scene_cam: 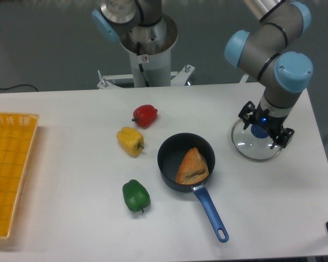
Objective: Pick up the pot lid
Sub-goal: 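Lower the open gripper around the blue knob of the lid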
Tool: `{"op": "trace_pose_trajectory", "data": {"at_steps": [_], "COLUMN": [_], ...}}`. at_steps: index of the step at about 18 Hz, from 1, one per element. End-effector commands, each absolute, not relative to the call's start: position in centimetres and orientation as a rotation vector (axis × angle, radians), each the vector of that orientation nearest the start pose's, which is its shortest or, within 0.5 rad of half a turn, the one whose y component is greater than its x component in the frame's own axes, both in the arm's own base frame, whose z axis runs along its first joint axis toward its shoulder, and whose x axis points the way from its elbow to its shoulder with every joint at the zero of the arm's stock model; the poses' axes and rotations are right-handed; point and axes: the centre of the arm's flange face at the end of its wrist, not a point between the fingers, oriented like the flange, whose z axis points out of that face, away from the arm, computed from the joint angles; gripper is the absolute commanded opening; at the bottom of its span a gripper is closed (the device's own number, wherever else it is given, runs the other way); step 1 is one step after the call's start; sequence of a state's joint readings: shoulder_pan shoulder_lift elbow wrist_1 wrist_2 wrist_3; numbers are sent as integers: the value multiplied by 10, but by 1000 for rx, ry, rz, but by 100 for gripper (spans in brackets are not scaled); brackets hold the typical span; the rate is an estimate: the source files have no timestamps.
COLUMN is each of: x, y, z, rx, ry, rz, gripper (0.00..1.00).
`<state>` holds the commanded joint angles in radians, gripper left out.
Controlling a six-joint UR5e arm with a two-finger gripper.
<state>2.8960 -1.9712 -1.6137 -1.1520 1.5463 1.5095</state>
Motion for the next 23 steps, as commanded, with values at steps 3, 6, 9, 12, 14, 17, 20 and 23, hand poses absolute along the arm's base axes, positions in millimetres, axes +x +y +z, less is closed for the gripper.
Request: {"op": "trace_pose_trajectory", "data": {"at_steps": [3,6,9,12,14,17,20,23], "x": [-569,-568,-563,-557,-555,-554,-553,-554], "y": [274,274,274,271,268,260,256,251], "z": [280,277,270,258,250,244,240,237], "rx": [-3111,-3114,-3112,-3111,-3109,-3108,-3103,-3104], "ry": [255,248,253,250,248,243,267,260], "rz": [-53,-62,-84,-63,-39,-46,-15,-17], "gripper": [100,100,100,100,100,100,100,100]}}
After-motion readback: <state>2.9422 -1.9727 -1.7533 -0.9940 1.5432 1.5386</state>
